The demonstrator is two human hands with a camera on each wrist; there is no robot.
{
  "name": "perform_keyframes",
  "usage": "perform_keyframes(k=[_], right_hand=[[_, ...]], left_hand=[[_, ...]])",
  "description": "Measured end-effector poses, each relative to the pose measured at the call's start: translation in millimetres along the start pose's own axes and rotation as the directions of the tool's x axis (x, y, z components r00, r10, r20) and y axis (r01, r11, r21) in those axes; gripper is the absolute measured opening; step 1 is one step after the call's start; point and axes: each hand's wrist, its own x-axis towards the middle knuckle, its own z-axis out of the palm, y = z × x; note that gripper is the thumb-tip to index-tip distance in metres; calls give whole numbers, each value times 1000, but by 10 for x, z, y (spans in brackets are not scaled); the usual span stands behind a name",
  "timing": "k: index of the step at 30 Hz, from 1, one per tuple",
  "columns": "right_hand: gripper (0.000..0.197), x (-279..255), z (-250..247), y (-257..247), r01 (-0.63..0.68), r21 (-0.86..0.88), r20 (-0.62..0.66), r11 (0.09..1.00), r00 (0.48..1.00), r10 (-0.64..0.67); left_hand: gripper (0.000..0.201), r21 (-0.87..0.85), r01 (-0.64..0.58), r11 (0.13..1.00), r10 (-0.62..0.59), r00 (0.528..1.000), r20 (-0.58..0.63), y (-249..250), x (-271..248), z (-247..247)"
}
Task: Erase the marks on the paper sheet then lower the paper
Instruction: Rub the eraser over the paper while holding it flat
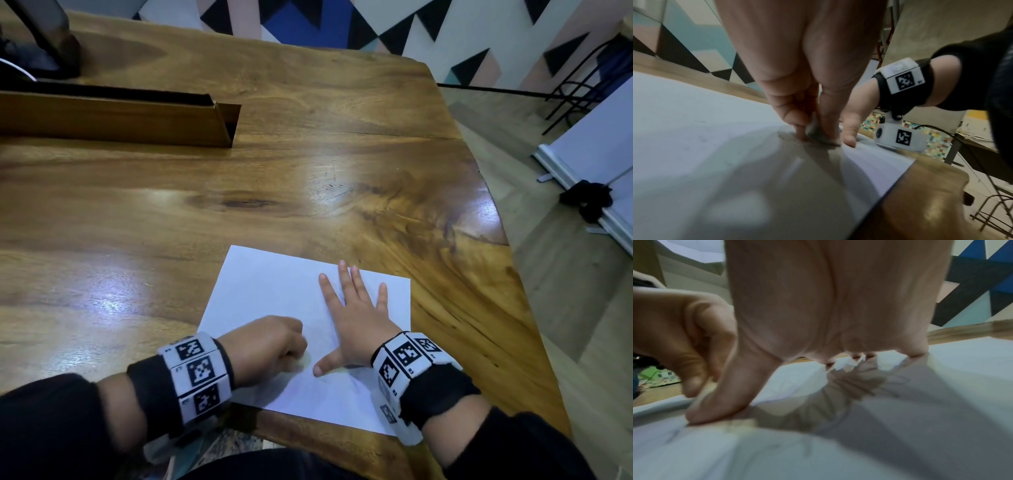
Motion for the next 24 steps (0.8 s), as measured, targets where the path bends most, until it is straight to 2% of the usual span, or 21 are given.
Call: perform_keyframes(k=[2, 5, 6, 8, 10, 12, 13, 17, 19, 22, 24], right_hand=[[142, -5, -8, -10, 1, -14, 6, 1000, 1000, -1], [143, -3, -8, -8, -2, -11, 10, 1000, 1000, 2], [143, 1, -9, -6, -2, -10, 9, 1000, 1000, 2], [143, 0, -11, -5, 2, -6, 11, 1000, 1000, -2], [143, 0, -10, -7, 3, -1, 13, 1000, 1000, -3], [142, -10, -12, -15, 2, -2, 17, 1000, 1000, -2], [142, -14, -16, -17, 2, -4, 18, 1000, 1000, -2], [142, -14, -17, -16, -4, -4, 26, 1000, 1000, 4], [143, -13, -14, -12, -5, -8, 29, 1000, 1000, 5], [143, -13, -13, -5, 0, -3, 29, 1000, 1000, 0], [143, -15, -14, -8, 3, -2, 25, 1000, 1000, -3]], left_hand=[[10, 18, 39, 999, -39, 999, 3, -2, 57, -75], [6, -7, 133, 991, -132, 971, -198, -50, 244, -177], [7, -23, 129, 991, -131, 965, -229, -60, 250, -175], [12, -33, 88, 996, -92, 982, -163, -42, 149, -125], [14, -16, 43, 999, -43, 999, -6, 10, 2, -78], [12, -3, 69, 998, -69, 993, 94, 19, -30, -102], [11, 3, 90, 996, -90, 993, 80, 11, 8, -130], [9, -61, 148, 987, -154, 981, -121, -35, 100, -114], [11, -85, 133, 988, -140, 986, -88, -33, -36, -25], [14, -97, 82, 992, -78, 996, 48, -50, -226, 57], [10, -90, 88, 992, -88, 996, 5, -90, -180, 4]])
